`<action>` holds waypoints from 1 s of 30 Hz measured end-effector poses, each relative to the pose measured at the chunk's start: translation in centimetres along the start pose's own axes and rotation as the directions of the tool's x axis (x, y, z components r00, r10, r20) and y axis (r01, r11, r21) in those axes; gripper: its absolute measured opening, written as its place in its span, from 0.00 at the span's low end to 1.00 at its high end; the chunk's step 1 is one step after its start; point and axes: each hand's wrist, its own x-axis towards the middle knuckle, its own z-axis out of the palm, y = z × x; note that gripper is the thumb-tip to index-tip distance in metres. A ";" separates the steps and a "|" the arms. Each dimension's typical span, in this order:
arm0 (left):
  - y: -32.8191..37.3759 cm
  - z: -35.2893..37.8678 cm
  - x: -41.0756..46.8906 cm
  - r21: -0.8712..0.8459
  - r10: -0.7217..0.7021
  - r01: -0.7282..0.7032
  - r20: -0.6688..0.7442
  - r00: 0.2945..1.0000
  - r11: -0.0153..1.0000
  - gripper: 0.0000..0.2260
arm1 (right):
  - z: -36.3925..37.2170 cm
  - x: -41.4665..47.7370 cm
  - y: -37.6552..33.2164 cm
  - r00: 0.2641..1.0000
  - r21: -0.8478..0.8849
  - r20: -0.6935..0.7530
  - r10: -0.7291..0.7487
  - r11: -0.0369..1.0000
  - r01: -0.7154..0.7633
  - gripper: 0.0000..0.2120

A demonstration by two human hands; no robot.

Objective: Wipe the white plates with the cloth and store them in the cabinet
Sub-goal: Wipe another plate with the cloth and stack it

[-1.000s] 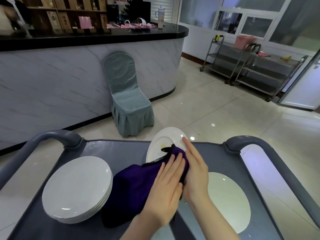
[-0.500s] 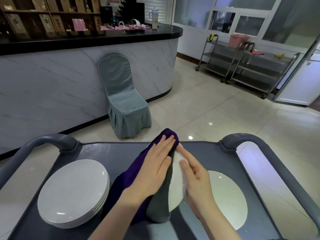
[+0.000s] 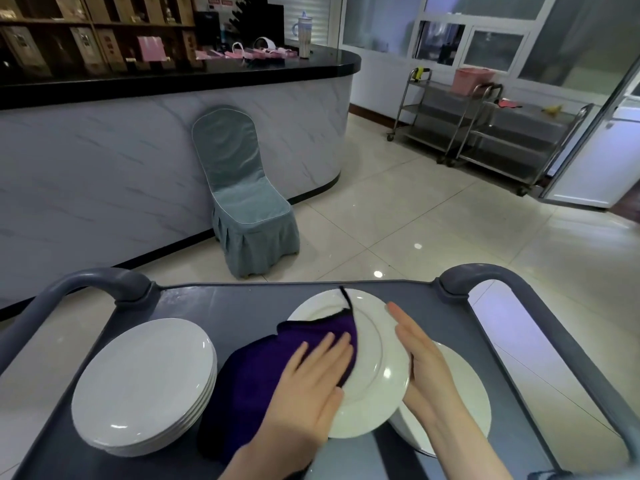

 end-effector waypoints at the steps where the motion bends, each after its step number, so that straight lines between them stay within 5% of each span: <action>1: 0.4 0.1 0.3 0.028 0.005 -0.006 0.033 0.999 1.000 0.27 | 0.0 -0.1 0.4 1.000 0.013 0.008 0.019 1.000 -0.019 0.15; 10: -1.2 -3.0 1.2 -0.065 -0.152 0.148 -0.062 0.986 0.987 0.25 | 0.7 0.3 -1.8 0.998 -0.017 0.023 -0.063 0.998 0.064 0.14; 16: 0.8 2.0 0.7 0.102 -0.042 0.028 0.139 0.989 0.994 0.40 | 0.3 0.4 -0.9 1.000 0.002 0.017 -0.021 1.000 0.021 0.15; 23: -0.3 -2.0 2.5 -0.010 -0.113 0.112 -0.055 0.992 0.994 0.23 | 0.5 -0.5 -0.4 0.999 0.006 0.041 -0.001 1.000 0.000 0.14; 27: -0.1 -1.4 1.6 -0.036 -0.188 0.188 0.018 0.982 0.982 0.27 | 0.3 0.6 -1.8 0.998 0.012 0.009 -0.064 0.998 0.064 0.14; 30: 2.0 0.7 1.2 0.024 -0.058 0.056 0.079 0.995 0.998 0.27 | 0.3 0.8 -1.1 0.999 0.043 0.005 -0.039 0.998 0.039 0.15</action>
